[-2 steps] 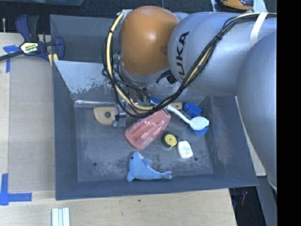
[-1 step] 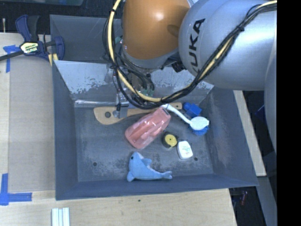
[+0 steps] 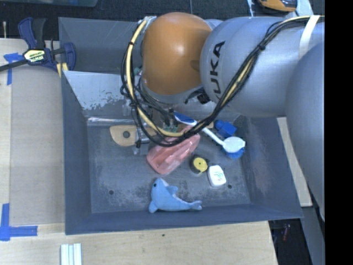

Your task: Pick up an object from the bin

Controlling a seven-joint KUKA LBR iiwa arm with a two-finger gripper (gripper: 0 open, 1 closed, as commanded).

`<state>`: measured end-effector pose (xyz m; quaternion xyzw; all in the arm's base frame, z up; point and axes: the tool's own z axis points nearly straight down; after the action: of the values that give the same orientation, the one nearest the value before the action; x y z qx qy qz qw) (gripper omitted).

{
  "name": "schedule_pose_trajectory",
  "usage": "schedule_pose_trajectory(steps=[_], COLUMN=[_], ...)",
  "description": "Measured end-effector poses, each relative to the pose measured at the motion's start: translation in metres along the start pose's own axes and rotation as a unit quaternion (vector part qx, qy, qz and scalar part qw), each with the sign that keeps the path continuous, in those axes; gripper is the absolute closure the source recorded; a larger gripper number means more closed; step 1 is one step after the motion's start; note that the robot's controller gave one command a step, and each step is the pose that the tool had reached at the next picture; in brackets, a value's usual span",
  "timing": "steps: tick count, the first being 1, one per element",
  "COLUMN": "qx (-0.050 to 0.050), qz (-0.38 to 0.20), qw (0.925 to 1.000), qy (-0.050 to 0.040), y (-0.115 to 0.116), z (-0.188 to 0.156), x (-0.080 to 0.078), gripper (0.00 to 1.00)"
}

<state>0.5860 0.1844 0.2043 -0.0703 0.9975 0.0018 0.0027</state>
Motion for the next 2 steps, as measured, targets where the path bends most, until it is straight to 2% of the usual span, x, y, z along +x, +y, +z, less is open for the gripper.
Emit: schedule_pose_trajectory(steps=[1,2], qx=[-0.001,-0.002], qz=[-0.08,-0.072], qw=[0.9968,0.9974], qy=[-0.0034,-0.0029], y=[-0.009,-0.074], z=[0.079,0.135], x=[-0.002,-0.004], gripper=[0.0,0.0])
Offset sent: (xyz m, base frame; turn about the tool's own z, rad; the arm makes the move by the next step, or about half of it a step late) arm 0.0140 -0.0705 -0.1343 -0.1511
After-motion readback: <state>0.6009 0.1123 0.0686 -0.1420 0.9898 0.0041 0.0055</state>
